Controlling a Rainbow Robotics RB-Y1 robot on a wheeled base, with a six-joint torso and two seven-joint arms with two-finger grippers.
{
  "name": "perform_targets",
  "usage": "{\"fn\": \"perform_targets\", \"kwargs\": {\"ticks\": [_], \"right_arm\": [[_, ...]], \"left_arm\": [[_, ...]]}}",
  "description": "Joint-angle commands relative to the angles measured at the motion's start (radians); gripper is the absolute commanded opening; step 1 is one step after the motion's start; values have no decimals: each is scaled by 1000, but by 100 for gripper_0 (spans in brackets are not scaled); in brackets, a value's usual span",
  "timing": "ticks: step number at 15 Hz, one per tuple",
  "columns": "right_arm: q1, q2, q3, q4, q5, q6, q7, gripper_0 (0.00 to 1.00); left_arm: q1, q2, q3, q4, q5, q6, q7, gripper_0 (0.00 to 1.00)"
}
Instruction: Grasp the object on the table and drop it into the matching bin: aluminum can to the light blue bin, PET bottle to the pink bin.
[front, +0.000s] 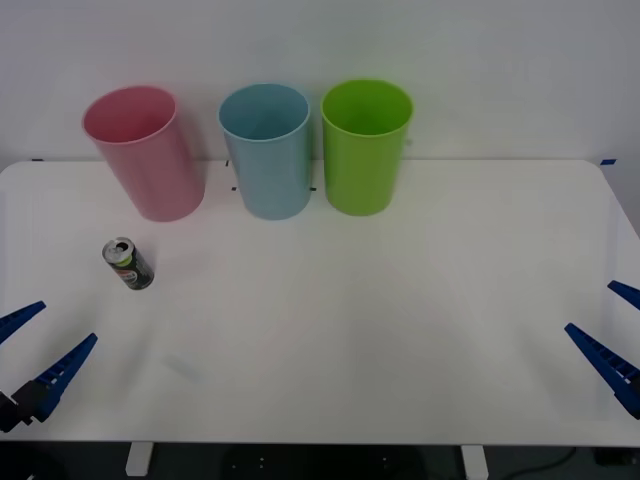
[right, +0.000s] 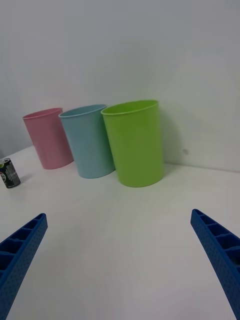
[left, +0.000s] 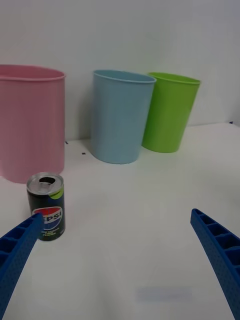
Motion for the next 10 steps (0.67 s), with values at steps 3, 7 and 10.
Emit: {"fn": "perform_targets", "kwargs": {"ticks": [3,7,10], "right_arm": [[0,0,0,0,0,0,0,100],[0,0,0,0,0,0,0,100],[0,0,0,0,0,0,0,100]], "left_arm": [[4,-2,-21,2,-59,101,-42,100],[-16,-42,2,2,-181,135,-76,100],[-45,-99,6,40,-224,164,-79,100]]}}
